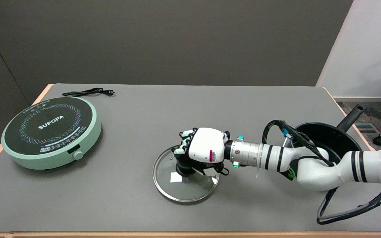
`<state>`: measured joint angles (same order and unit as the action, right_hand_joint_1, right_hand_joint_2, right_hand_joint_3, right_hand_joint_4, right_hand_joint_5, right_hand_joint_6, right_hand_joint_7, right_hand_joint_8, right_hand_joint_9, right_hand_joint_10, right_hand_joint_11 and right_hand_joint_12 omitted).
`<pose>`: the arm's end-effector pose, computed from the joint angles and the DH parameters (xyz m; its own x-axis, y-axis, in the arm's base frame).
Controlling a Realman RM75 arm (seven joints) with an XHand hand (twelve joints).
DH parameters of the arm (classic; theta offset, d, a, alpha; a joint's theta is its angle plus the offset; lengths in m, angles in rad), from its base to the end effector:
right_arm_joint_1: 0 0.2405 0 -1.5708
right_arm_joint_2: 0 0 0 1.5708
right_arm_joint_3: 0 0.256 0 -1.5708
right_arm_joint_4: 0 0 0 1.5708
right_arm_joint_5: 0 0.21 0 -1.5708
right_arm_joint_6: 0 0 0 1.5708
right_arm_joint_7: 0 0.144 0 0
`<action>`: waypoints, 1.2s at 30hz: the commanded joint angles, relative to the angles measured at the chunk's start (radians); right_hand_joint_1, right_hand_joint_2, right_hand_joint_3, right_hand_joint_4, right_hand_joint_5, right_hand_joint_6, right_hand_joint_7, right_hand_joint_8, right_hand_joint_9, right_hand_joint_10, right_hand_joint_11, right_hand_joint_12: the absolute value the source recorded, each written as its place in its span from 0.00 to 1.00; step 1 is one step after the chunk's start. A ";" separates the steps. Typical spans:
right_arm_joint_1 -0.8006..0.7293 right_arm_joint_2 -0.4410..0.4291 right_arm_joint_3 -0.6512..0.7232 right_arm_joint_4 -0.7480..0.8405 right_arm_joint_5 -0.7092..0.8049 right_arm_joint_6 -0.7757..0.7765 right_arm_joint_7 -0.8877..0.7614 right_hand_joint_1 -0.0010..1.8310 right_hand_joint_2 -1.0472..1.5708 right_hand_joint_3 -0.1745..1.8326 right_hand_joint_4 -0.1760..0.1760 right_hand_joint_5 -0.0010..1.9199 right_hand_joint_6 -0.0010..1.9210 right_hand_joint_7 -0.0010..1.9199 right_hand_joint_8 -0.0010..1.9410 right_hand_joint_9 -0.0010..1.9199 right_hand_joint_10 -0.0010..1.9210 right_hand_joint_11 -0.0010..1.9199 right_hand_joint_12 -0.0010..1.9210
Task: Pick up the pot lid.
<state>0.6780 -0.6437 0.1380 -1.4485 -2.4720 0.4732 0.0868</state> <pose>-0.2678 -0.3278 0.2375 0.9583 0.0511 -0.2812 0.2243 -0.7441 0.6292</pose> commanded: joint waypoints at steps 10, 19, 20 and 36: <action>0.006 -0.001 -0.003 0.000 0.000 0.028 0.008 0.62 0.82 0.29 0.35 0.29 0.87 0.42 0.73 0.33 0.91 0.22 0.76; 0.004 -0.001 -0.012 0.009 0.000 0.017 0.003 0.70 0.77 0.30 1.00 0.29 0.61 0.43 0.62 0.38 0.75 0.18 0.76; 0.003 0.000 -0.012 0.011 0.000 0.017 -0.001 0.58 0.67 0.52 1.00 0.32 0.46 0.43 0.36 0.41 0.59 0.16 0.69; 0.010 0.067 0.006 -0.032 0.000 -0.018 -0.020 0.48 0.58 0.62 0.98 0.17 0.08 0.25 0.10 0.31 0.19 0.20 0.31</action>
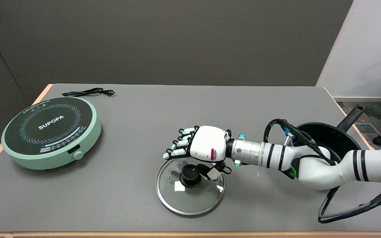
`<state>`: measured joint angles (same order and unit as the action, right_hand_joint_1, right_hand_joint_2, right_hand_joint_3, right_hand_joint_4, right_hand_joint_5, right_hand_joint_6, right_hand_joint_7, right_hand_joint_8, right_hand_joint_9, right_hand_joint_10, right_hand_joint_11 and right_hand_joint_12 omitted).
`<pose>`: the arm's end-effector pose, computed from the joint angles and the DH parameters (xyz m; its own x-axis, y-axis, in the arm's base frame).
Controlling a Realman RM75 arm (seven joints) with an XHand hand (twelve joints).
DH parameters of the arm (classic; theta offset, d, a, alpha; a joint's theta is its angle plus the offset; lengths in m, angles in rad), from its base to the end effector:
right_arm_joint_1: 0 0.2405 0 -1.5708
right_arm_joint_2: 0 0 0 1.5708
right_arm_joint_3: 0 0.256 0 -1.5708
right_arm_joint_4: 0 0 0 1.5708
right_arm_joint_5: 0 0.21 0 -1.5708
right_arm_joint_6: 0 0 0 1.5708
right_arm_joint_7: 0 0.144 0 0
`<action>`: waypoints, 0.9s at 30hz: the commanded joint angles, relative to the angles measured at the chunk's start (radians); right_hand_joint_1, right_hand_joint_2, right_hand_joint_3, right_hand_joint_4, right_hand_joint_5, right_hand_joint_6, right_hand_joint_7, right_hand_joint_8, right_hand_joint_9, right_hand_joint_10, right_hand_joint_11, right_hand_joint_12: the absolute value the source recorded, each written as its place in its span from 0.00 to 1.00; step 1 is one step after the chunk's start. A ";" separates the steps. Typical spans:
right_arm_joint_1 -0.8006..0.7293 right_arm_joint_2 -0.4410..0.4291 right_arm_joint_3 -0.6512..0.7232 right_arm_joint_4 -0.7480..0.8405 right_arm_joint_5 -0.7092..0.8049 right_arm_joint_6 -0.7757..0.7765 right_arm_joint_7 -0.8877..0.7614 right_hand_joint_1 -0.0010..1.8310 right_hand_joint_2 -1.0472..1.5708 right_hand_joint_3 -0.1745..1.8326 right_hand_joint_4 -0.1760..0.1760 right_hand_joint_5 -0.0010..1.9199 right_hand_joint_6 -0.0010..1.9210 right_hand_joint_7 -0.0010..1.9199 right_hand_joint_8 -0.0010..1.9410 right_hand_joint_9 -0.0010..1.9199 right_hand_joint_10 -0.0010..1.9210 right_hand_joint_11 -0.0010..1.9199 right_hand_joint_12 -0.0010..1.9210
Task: Pick up the pot lid.
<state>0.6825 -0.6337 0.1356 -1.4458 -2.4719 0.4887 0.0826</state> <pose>-0.2653 -0.3286 0.2415 0.9569 0.0648 -0.2831 0.2364 -0.7397 0.6300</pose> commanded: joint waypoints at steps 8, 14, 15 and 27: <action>-0.052 0.126 0.110 -0.072 0.000 -0.022 -0.058 0.45 0.58 0.62 0.95 0.15 0.08 0.22 0.10 0.28 0.18 0.19 0.31; -0.158 0.177 0.216 -0.133 0.000 -0.019 -0.058 0.45 0.58 0.62 0.94 0.15 0.08 0.22 0.10 0.28 0.18 0.19 0.31; -0.167 0.183 0.223 -0.138 0.000 -0.019 -0.058 0.45 0.58 0.62 0.94 0.15 0.08 0.23 0.10 0.28 0.18 0.19 0.31; -0.354 0.305 0.336 -0.245 -0.004 0.198 -0.043 0.45 0.58 0.61 0.97 0.20 0.09 0.28 0.10 0.34 0.21 0.22 0.32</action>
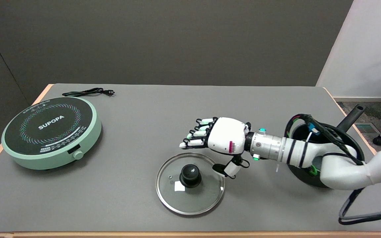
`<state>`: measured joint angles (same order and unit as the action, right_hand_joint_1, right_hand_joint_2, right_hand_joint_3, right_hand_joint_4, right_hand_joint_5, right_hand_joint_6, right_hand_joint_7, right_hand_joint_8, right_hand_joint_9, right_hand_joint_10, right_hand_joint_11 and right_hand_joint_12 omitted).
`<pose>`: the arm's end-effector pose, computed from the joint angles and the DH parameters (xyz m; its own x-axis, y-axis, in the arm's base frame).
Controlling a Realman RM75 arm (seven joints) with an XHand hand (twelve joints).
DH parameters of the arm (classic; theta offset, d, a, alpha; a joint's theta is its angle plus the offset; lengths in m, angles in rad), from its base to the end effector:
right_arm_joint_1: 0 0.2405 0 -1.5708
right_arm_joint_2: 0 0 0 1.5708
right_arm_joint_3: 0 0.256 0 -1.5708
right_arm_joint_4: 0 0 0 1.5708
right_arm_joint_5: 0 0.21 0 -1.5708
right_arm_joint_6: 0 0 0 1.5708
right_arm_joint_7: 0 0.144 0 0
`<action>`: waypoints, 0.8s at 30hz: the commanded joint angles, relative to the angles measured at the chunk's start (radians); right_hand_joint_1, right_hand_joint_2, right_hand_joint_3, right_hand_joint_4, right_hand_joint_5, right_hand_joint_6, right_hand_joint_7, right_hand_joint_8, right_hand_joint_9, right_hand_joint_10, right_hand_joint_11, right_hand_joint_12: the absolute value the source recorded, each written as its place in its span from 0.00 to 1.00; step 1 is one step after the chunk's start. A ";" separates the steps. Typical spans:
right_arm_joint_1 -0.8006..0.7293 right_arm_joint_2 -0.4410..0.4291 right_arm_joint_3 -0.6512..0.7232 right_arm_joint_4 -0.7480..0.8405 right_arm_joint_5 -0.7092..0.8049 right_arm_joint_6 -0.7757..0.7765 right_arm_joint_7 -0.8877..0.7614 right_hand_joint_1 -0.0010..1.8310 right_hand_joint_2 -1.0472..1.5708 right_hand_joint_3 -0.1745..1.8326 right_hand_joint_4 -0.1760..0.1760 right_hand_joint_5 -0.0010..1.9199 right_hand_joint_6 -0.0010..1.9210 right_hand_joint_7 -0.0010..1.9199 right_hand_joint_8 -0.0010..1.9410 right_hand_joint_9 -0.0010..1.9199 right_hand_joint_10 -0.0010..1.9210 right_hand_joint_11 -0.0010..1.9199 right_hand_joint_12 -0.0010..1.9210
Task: Pick up the pot lid.
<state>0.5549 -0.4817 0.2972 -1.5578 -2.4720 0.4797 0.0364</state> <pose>-0.2436 -0.3140 0.2808 0.9424 0.0890 -0.3223 0.2940 -0.6796 0.6721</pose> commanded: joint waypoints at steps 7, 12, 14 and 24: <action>-0.316 0.167 0.231 -0.160 0.000 0.304 0.165 0.43 0.59 0.59 1.00 0.23 0.10 0.32 0.11 0.36 0.24 0.24 0.38; -0.321 0.165 0.223 -0.190 0.000 0.292 0.160 0.42 0.59 0.59 1.00 0.24 0.10 0.33 0.11 0.37 0.25 0.24 0.40; -0.321 0.162 0.220 -0.204 0.000 0.285 0.158 0.39 0.60 0.60 1.00 0.24 0.12 0.32 0.13 0.36 0.27 0.24 0.40; -0.314 0.073 0.199 -0.228 -0.001 0.083 0.126 0.47 0.58 0.61 0.98 0.20 0.09 0.29 0.10 0.35 0.21 0.24 0.40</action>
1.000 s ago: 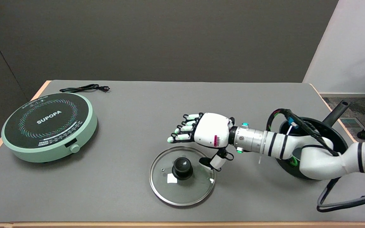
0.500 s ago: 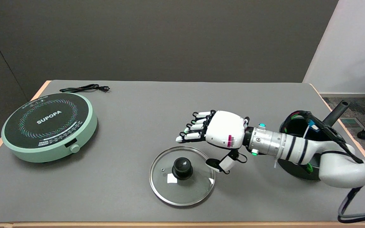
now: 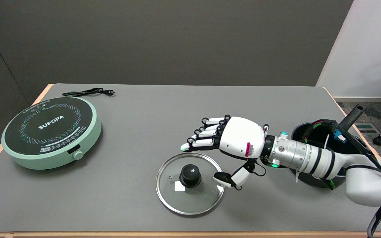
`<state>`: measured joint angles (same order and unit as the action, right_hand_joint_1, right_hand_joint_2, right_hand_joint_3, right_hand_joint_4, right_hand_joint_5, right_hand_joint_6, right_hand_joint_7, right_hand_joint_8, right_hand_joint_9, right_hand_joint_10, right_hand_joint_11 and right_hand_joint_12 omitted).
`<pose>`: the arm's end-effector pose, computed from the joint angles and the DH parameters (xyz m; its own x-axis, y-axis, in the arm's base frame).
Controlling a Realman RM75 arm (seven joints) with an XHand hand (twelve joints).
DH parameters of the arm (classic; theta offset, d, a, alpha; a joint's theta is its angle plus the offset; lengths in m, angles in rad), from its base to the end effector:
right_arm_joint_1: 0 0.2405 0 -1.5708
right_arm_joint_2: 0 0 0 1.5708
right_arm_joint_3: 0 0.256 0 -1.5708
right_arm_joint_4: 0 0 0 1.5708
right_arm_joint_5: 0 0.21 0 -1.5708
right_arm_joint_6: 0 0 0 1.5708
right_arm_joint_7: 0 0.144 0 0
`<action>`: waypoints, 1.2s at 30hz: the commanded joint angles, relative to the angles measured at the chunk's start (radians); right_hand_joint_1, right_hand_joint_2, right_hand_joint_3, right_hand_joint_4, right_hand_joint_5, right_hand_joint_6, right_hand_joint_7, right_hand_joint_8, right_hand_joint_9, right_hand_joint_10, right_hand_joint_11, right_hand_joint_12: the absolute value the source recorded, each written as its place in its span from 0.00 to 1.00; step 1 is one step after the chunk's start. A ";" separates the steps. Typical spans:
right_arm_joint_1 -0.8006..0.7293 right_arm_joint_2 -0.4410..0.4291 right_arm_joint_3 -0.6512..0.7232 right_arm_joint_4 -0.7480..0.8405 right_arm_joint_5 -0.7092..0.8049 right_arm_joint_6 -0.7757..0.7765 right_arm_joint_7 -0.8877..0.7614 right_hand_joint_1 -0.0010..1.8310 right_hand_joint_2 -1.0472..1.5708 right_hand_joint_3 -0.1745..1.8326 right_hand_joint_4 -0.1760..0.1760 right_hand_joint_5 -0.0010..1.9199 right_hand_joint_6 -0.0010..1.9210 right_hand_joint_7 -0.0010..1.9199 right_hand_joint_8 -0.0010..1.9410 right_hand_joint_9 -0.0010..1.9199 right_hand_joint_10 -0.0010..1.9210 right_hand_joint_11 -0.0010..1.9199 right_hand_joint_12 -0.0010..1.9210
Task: Pick up the pot lid.
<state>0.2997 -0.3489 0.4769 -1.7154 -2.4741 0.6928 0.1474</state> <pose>-0.2101 -0.2654 0.2861 0.9920 0.0966 -0.0817 0.1262 -0.7115 0.6913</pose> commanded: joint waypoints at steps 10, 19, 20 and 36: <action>0.014 -0.157 -0.054 -0.005 0.001 -0.237 -0.121 0.48 0.59 0.62 0.94 0.17 0.08 0.25 0.10 0.31 0.20 0.20 0.35; 0.083 -0.195 -0.116 0.028 0.002 -0.248 -0.127 0.45 0.59 0.62 0.93 0.16 0.08 0.23 0.10 0.29 0.19 0.20 0.34; 0.089 -0.196 -0.120 0.027 0.002 -0.245 -0.127 0.45 0.59 0.62 0.93 0.16 0.08 0.23 0.10 0.29 0.19 0.20 0.34; 0.260 -0.240 -0.274 0.108 0.002 -0.237 -0.127 0.48 0.59 0.61 0.93 0.18 0.08 0.24 0.09 0.31 0.17 0.20 0.31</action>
<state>0.4151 -0.5349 0.3376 -1.6743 -2.4720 0.4724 0.0359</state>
